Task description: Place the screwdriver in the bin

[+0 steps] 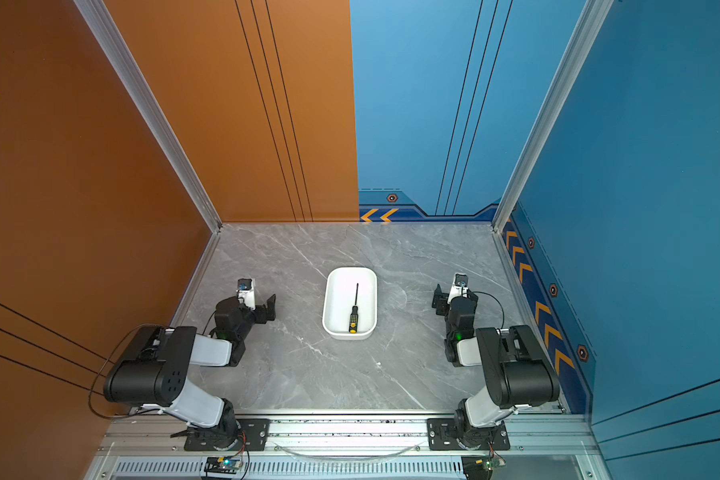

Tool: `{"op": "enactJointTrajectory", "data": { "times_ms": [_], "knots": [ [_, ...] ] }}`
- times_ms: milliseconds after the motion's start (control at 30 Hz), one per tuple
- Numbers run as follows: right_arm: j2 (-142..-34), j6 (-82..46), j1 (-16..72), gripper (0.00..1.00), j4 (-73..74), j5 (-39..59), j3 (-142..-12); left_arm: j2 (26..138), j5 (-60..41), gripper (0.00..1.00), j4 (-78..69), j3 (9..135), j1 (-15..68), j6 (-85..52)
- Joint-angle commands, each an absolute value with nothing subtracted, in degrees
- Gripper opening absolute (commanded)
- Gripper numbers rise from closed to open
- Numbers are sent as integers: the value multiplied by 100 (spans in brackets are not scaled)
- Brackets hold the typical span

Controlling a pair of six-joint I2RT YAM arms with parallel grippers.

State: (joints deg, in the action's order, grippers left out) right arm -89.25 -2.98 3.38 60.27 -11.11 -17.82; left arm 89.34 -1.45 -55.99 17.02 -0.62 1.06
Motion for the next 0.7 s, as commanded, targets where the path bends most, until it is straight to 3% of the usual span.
{"op": "enactJointTrajectory", "data": {
  "times_ms": [0, 167, 367, 667],
  "knots": [
    [-8859, -357, 240, 86, 5554, -1013, -1962, 9013, -46, 98, -5797, 1972, -147, -60],
    [-8857, -411, 169, 87, 5253, -887, -2110, 8966, 122, 98, -5330, 2158, -87, -30],
    [-8859, -404, 170, 100, 5268, -898, -2109, 8971, 156, 98, -5327, 2160, -70, -17],
    [-8859, -393, 202, 100, 5254, -938, -2118, 8960, 141, 98, -5335, 2151, -72, -18]
  ]
}}
